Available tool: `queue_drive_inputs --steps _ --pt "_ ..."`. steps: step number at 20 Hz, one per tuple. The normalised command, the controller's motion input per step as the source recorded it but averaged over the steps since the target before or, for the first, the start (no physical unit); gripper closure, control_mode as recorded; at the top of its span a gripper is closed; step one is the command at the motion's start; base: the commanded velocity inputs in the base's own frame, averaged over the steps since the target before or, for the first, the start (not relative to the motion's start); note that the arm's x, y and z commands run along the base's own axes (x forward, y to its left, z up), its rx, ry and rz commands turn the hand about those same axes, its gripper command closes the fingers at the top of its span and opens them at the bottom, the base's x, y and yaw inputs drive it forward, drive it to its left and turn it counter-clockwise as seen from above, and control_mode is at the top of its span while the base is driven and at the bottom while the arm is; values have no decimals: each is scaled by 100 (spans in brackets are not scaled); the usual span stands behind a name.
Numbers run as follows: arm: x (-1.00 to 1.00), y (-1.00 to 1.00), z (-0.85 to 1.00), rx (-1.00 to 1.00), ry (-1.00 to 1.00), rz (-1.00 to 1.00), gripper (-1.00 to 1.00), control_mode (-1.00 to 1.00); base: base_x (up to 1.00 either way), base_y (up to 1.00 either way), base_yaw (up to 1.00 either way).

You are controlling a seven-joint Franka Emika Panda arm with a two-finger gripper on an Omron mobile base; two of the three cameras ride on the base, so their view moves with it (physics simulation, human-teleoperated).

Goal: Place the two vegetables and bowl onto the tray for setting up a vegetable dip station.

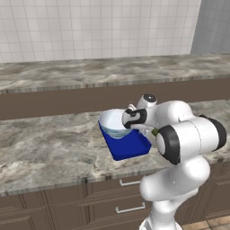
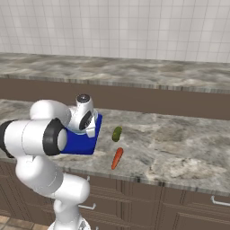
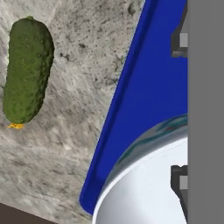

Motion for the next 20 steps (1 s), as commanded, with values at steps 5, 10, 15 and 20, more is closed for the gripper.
queue_drive_inputs --steps 5,10,15,20 --pt "-13 -13 27 0 -3 -1 -100 -100 0 0 0" --pt "-19 -16 26 0 -5 0 -100 -100 0 0 0" --pt "-20 -18 28 0 -5 6 -100 -100 0 0 0" --pt "-22 -25 29 0 -5 14 -100 -100 0 0 0"
